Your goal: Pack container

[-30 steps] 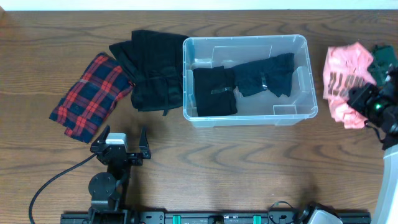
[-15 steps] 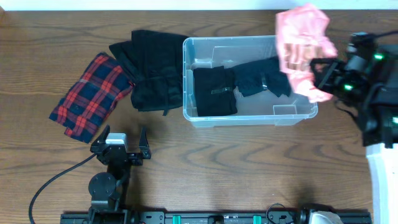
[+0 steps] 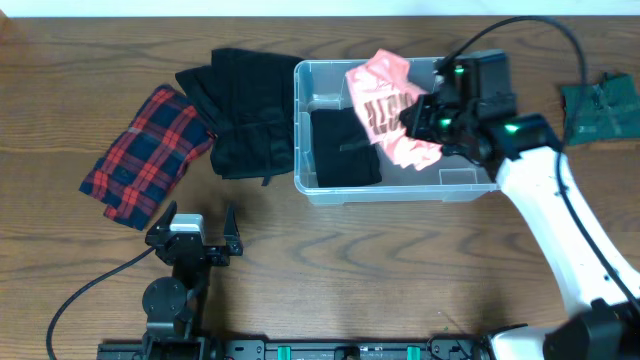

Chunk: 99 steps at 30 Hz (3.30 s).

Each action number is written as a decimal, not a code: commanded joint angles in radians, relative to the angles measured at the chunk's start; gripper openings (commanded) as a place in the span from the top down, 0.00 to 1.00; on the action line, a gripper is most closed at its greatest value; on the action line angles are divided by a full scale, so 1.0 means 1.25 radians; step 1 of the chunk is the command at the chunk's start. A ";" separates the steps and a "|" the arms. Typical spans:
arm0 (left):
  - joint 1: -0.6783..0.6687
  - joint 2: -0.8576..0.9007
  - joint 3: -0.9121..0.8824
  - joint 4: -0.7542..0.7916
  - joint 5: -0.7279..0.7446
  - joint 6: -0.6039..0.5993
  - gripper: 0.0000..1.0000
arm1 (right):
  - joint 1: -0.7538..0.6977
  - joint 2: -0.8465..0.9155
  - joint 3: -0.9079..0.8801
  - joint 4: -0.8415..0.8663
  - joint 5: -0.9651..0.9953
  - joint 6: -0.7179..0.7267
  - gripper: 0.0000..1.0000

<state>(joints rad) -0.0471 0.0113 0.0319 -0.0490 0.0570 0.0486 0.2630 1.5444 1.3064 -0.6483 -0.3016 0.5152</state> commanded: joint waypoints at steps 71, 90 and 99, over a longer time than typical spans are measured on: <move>-0.002 0.001 -0.022 -0.013 0.003 -0.007 0.02 | 0.106 0.026 -0.029 0.015 0.181 -0.273 0.06; -0.002 0.001 -0.022 -0.013 0.003 -0.007 0.02 | 0.115 0.026 -0.010 -0.097 0.182 -0.302 0.21; -0.002 0.001 -0.022 -0.013 0.003 -0.007 0.02 | 0.115 0.026 -0.010 -0.238 0.269 -0.408 0.08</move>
<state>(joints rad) -0.0471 0.0113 0.0319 -0.0490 0.0570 0.0486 0.3969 1.5810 1.2755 -0.9276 -0.0341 0.0711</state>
